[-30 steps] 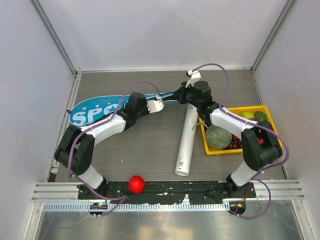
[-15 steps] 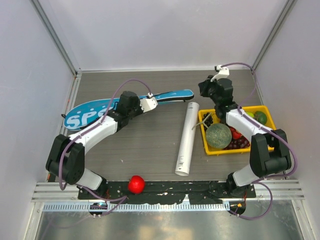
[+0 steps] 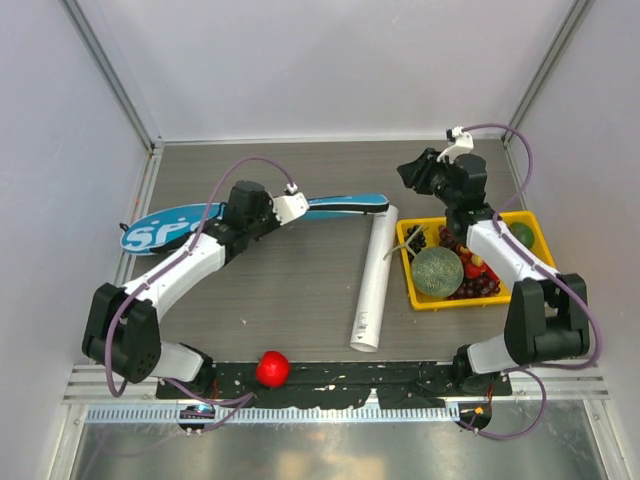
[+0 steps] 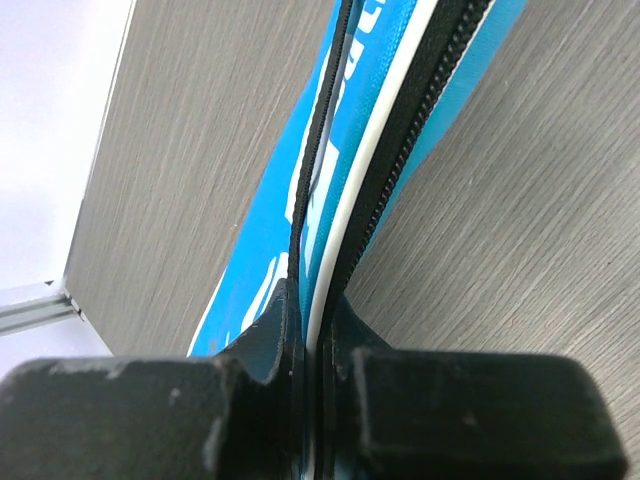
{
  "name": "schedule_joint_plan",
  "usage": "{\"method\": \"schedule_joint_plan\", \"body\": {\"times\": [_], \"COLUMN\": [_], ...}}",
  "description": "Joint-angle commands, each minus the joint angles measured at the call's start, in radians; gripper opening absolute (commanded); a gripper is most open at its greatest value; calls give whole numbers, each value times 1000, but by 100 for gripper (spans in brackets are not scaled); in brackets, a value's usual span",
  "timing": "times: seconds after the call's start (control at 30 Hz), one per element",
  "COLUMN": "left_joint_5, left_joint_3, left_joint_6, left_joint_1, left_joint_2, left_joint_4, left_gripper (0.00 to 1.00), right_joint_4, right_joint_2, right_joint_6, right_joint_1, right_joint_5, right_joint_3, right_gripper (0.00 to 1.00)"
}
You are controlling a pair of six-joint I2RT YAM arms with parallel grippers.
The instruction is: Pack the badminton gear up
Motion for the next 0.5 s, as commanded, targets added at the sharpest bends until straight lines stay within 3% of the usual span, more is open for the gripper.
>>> {"method": "schedule_joint_plan", "body": {"times": [0.0,0.2,0.47], "left_joint_5": [-14,12,23], "left_joint_3": [121,224,282], "left_joint_6": [-81,-125,-151], "left_joint_1": [4,4,4], "left_joint_2": [-20,-8,-11], "left_joint_4": [16,-136,-221], "left_gripper": [0,0,0], "right_joint_4": [-40,42,114], "right_joint_2": [-148,-204,-211], "right_joint_6": [104,212,255], "right_joint_1": [4,13,82], "right_joint_5": [-216,-405,-437], "right_joint_3": [-16,-131,-171], "right_gripper": [47,62,66]}}
